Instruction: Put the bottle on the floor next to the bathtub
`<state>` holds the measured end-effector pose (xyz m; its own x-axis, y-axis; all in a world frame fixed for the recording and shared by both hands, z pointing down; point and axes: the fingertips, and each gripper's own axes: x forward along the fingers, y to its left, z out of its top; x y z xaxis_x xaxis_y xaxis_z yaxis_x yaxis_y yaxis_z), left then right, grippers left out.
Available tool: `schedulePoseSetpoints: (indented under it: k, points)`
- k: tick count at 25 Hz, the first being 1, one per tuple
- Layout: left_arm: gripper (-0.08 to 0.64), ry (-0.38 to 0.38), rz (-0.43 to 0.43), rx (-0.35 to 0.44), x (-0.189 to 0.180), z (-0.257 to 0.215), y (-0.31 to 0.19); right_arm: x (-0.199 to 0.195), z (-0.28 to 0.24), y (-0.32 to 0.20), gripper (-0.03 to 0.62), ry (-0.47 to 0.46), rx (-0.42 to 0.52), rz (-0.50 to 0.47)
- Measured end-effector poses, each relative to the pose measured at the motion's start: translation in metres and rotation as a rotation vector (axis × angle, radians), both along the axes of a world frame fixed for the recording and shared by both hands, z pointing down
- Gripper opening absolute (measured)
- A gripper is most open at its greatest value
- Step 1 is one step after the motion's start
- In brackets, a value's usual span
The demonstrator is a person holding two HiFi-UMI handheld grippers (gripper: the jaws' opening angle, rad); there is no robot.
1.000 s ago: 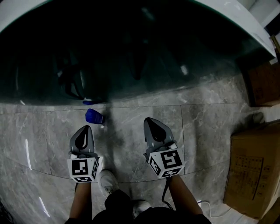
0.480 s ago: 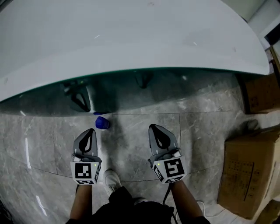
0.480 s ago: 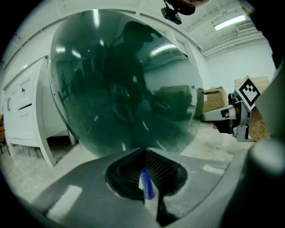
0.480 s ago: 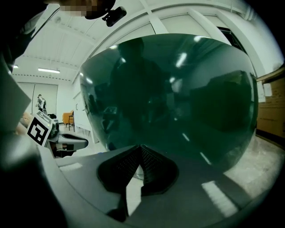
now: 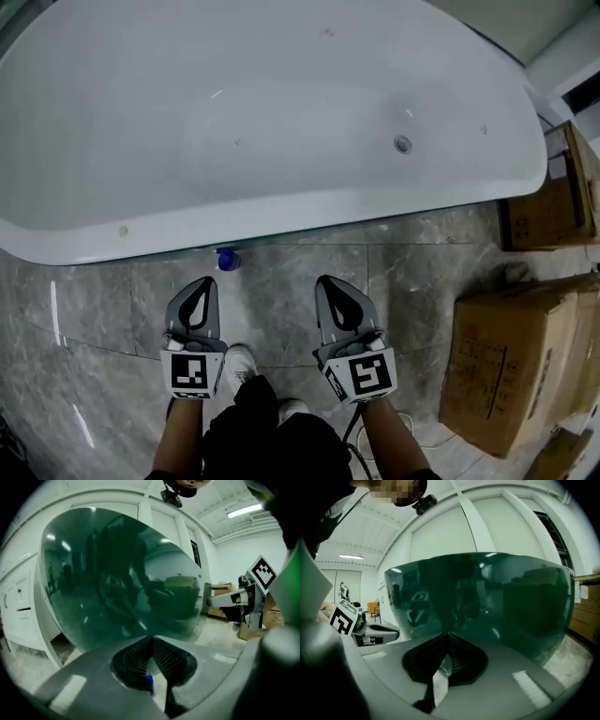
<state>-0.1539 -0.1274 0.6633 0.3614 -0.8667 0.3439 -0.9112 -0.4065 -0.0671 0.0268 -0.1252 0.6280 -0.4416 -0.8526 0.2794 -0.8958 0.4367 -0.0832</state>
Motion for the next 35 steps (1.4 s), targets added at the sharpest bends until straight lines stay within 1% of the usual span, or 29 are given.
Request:
schedulePoseSetpoints:
  k: [2,5,9,13,19,24,29,31,33,35]
  points:
    - [0.000,0.007,0.010,0.014,0.003,-0.030,0.003,0.000,-0.025,0.003,0.026,-0.009,-0.007,0.009]
    - [0.000,0.015,0.005,0.002,0.004,-0.060,0.006,0.001,-0.062,0.006,0.026,-0.032,-0.009,0.023]
    - [0.000,0.029,0.017,0.009,0.016,-0.103,0.006,-0.002,-0.098,0.009,0.026,-0.040,-0.010,0.020]
    - [0.000,0.045,0.007,0.005,0.019,-0.147,0.007,-0.002,-0.138,0.012,0.026,-0.046,-0.016,0.021]
    - [0.000,0.054,-0.010,0.027,0.023,-0.236,0.014,0.006,-0.217,0.017,0.026,-0.076,-0.009,0.038]
    - [0.000,0.053,-0.032,0.048,0.020,-0.309,0.016,0.008,-0.288,0.016,0.026,-0.089,0.018,0.044]
    - [0.000,0.033,-0.028,0.022,0.015,-0.370,0.026,0.010,-0.355,0.021,0.026,-0.098,0.027,0.070]
    - [0.000,0.040,-0.024,0.024,0.015,-0.399,0.028,0.006,-0.380,0.024,0.026,-0.099,0.036,0.070]
    - [0.000,0.062,-0.025,0.040,0.016,-0.424,0.030,0.005,-0.400,0.030,0.026,-0.098,0.045,0.075]
    - [0.000,0.068,-0.025,0.023,0.018,-0.441,0.035,0.008,-0.418,0.036,0.026,-0.101,0.044,0.089]
